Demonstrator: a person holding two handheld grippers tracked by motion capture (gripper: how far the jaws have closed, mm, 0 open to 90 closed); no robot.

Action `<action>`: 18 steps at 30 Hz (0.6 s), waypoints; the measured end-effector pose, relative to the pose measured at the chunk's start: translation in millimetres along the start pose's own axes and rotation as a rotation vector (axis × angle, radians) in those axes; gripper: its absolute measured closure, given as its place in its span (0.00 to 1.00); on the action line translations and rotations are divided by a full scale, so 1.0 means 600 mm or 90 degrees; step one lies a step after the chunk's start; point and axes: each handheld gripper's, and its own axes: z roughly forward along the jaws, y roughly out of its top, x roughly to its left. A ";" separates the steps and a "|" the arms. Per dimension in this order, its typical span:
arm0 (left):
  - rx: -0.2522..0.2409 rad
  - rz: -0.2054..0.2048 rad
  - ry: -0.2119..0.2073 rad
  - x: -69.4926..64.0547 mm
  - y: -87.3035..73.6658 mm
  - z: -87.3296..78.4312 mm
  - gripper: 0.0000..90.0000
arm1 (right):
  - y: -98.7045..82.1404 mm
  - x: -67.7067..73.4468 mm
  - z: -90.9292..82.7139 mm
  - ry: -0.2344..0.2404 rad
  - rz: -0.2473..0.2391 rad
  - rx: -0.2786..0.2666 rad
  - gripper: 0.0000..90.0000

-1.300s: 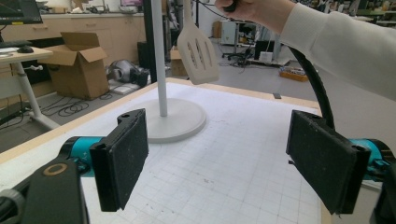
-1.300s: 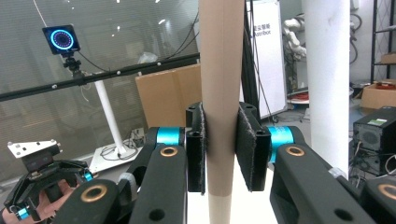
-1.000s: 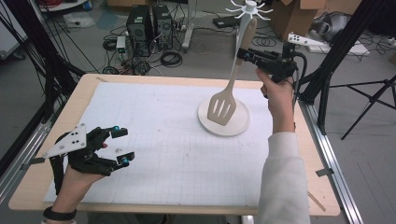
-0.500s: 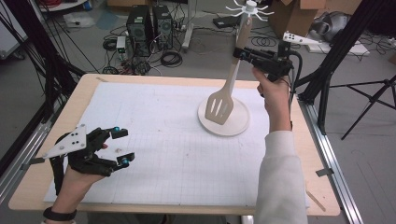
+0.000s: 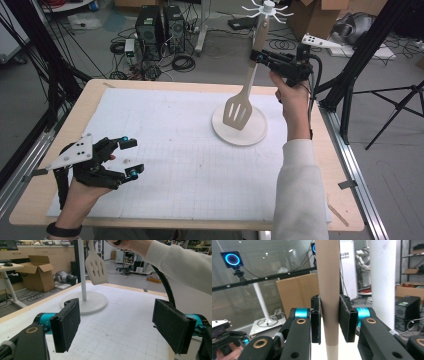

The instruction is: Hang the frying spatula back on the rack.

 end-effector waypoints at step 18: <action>-0.007 0.000 -0.001 0.006 -0.005 -0.001 0.22 | -0.032 0.022 -0.048 -0.090 -0.016 0.021 0.34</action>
